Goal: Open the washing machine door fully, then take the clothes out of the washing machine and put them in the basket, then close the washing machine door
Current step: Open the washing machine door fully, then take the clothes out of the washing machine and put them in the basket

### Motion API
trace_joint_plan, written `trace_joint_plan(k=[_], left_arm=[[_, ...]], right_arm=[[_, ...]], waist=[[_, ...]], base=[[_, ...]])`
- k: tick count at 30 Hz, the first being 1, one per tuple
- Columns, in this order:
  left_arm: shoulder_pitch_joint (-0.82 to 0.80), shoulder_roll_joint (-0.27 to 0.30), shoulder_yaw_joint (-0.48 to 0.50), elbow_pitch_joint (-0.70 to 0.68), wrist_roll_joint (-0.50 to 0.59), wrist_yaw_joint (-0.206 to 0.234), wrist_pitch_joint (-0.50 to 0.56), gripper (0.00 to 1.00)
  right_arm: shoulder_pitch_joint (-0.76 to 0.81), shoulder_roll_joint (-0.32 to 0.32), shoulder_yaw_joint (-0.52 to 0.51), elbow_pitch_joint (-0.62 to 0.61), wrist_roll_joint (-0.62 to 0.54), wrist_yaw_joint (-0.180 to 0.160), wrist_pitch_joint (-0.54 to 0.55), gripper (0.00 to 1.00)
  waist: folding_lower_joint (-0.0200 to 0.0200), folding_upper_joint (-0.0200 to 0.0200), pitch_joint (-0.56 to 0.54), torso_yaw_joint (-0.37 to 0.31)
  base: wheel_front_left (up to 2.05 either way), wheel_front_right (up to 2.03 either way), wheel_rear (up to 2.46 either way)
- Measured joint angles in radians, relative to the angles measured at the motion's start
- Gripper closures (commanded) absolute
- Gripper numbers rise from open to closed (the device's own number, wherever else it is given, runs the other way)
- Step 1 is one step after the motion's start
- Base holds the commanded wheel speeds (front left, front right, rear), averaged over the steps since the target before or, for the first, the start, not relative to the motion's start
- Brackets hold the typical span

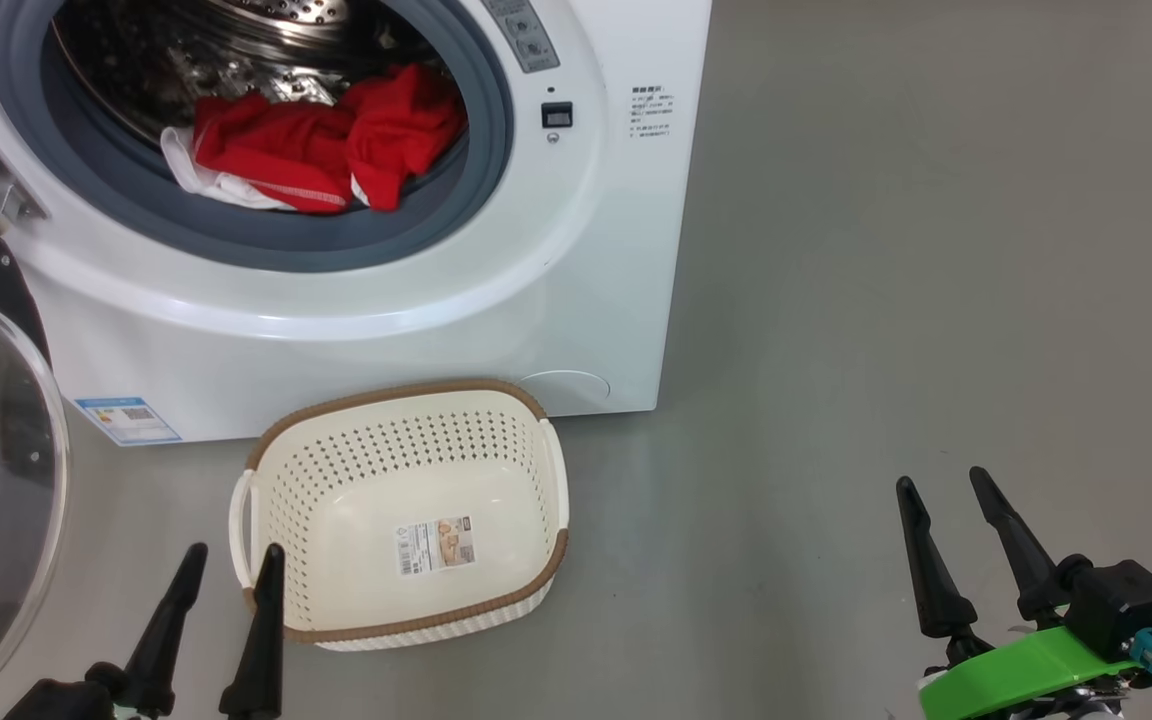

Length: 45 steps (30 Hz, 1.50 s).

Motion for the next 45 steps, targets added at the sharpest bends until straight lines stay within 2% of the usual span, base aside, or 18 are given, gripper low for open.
trace_joint_plan(k=[15, 33, 45], left_arm=[[-0.006, 0.006, -0.001, -0.006, -0.013, 0.000, 0.000, 0.00], [-0.032, 0.015, -0.008, -0.009, -0.033, 0.000, 0.000, 0.00], [-0.032, 0.015, -0.012, -0.002, -0.032, 0.000, 0.000, 0.00]], right_arm=[[-0.001, 0.000, 0.001, -0.005, 0.000, 0.000, 0.000, 0.00], [-0.010, 0.001, 0.012, -0.006, 0.001, 0.000, 0.000, 0.00], [-0.012, 0.001, 0.014, -0.006, 0.001, 0.000, 0.000, 0.00]], waist=[[0.0000, 0.0000, 0.020, 0.010], [0.0000, 0.0000, 0.038, 0.012], [0.0000, 0.0000, 0.053, 0.019]], base=[[0.07, -0.08, 0.01], [1.13, -1.13, 0.00], [0.14, -0.14, 0.00]])
